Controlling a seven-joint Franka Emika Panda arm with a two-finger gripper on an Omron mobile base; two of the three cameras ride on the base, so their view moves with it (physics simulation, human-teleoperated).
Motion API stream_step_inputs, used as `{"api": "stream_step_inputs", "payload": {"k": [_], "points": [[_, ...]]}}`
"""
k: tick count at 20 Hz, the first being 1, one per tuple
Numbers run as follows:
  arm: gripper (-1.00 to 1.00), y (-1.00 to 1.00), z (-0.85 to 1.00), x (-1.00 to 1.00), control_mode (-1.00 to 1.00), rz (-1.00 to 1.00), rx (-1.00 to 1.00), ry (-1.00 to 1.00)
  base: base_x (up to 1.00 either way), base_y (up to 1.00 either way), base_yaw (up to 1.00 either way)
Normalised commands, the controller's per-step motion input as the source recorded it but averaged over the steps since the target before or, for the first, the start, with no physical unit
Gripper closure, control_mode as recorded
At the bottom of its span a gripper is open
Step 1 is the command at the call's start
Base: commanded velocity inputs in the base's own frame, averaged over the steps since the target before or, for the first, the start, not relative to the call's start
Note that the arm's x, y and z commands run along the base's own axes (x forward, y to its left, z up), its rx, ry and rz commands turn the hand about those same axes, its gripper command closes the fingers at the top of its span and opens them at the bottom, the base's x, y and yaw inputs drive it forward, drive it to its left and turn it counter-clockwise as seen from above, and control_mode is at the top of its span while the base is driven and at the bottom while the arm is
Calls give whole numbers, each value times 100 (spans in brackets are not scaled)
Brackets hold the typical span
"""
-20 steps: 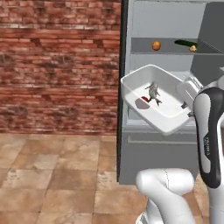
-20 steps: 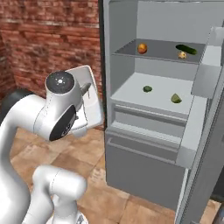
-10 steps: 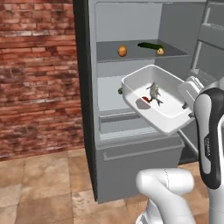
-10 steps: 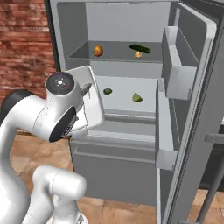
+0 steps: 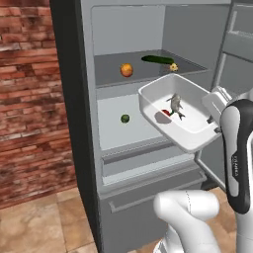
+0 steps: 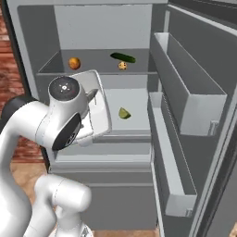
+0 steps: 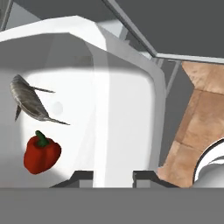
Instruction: Place the tupperware on the top shelf of the fridge. Make space for the tupperware among the existing items by rearranging them on the shelves if needed. Close the fridge door when finished.
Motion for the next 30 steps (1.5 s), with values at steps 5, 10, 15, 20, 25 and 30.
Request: {"api": "stream_step_inputs", "payload": {"k": [5, 10, 15, 20, 25, 30], "points": [[100, 0, 0, 0, 100, 0, 0, 0, 61, 0, -13], [100, 0, 0, 0, 100, 0, 0, 0, 64, 0, -1], [100, 0, 0, 0, 100, 0, 0, 0, 53, -4, 0], [100, 0, 0, 0, 100, 0, 0, 0, 16, -5, 2], [100, 0, 0, -14, -100, 0, -4, -24, -1, 0, 1], [100, -2, 0, -62, -100, -2, -10, -64, 0, 0, 0]]}}
